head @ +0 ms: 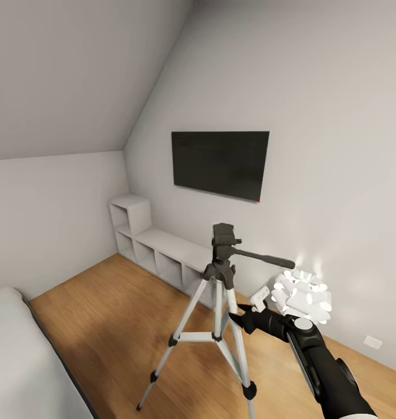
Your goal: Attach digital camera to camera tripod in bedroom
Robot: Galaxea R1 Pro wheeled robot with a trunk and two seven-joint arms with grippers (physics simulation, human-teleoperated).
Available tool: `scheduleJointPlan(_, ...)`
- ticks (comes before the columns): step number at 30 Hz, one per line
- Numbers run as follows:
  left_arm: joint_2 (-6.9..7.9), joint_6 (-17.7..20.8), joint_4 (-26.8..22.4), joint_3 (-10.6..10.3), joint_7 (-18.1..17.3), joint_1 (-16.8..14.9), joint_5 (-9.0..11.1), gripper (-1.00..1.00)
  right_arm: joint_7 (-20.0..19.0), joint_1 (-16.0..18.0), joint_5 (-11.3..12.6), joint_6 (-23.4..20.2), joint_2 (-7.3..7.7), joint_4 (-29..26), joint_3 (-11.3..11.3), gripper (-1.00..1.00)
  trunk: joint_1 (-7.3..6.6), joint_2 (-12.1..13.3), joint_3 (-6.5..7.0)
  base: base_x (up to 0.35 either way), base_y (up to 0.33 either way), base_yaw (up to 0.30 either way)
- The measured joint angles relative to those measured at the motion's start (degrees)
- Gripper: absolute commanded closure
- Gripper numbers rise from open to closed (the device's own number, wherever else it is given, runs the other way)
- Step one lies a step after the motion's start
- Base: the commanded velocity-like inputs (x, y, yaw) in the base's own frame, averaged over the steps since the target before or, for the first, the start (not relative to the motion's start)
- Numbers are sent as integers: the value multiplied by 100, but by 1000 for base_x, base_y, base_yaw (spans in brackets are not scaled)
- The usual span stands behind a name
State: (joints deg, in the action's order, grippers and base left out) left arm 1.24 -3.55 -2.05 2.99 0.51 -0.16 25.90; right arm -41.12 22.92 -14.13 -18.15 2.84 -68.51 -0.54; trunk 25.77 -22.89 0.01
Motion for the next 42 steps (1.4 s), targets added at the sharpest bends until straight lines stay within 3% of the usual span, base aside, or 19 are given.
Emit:
scheduleJointPlan(20,0,0,0,-2,0,0,0,-100,16,0,-26,60,27,-6,25,-100,0,0,0,0,0,0)
scheduleJointPlan(24,0,0,0,-2,2,0,0,-100,55,0,-19,60,44,-44,167,-100,0,0,0,0,0,0)
scheduleJointPlan(30,0,0,0,-3,2,0,-3,-100,34,0,-20,55,43,-121,713,-100,0,0,0,0,0,0)
scheduleJointPlan(42,0,0,0,-12,0,0,-9,-100,13,-1,-35,2,61,-242,893,-100,0,0,0,0,0,0)
